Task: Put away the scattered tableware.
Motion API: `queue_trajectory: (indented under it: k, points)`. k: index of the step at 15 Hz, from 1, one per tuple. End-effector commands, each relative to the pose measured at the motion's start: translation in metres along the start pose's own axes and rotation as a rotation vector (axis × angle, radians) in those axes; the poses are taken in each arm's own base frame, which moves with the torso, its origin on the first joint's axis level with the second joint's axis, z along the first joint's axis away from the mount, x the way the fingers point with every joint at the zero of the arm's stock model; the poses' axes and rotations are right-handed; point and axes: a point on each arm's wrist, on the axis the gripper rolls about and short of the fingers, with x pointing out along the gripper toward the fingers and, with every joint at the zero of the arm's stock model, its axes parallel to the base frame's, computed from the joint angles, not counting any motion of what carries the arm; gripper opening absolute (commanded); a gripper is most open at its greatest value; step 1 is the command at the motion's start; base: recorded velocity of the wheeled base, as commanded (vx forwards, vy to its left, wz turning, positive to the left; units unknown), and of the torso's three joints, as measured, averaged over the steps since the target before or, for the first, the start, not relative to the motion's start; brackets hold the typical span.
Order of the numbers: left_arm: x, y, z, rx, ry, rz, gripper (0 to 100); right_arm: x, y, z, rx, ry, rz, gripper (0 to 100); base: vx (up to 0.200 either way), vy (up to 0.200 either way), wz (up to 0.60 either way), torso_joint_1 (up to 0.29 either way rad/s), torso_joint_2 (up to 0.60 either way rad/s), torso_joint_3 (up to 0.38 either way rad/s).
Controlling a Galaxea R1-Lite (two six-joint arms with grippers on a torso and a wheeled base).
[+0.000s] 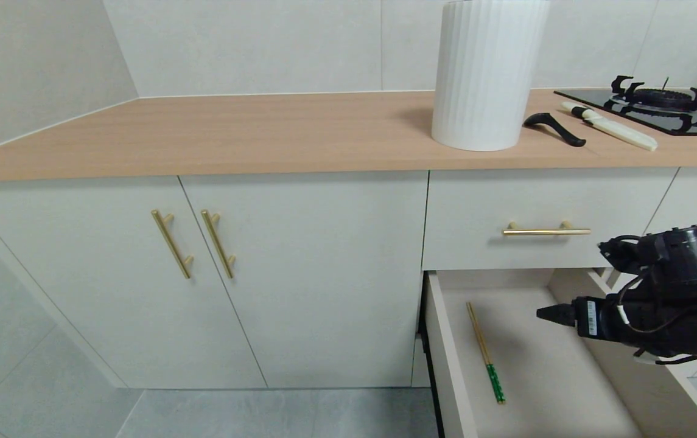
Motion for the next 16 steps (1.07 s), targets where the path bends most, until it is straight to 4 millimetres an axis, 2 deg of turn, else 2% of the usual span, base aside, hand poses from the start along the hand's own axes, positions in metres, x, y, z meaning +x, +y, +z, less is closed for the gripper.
queue_trajectory:
  k: [1,7,11,16]
  points:
    - [0.0001,0.0,0.0001,0.0,0.001,0.001,100,-0.0237,-0.0029,0.0122,0.011,-0.098,0.008,100,0.0,0.0,0.0,0.0,0.0,0.0]
    - [0.0001,0.0,0.0001,0.0,0.001,0.001,100,-0.0257,-0.0034,0.0125,-0.03,-0.11,-0.016,100,0.0,0.0,0.0,0.003,-0.03,-0.021]
    - [0.0001,0.0,0.0001,0.0,0.001,0.001,100,-0.0261,-0.0034,0.0124,-0.029,-0.112,-0.017,100,0.0,0.0,0.0,0.091,-0.27,-0.289]
    - [0.0001,0.0,0.0001,0.0,0.001,0.001,100,-0.0247,-0.003,0.0112,-0.031,-0.104,-0.015,100,0.0,0.0,0.0,0.143,-0.51,-0.306]
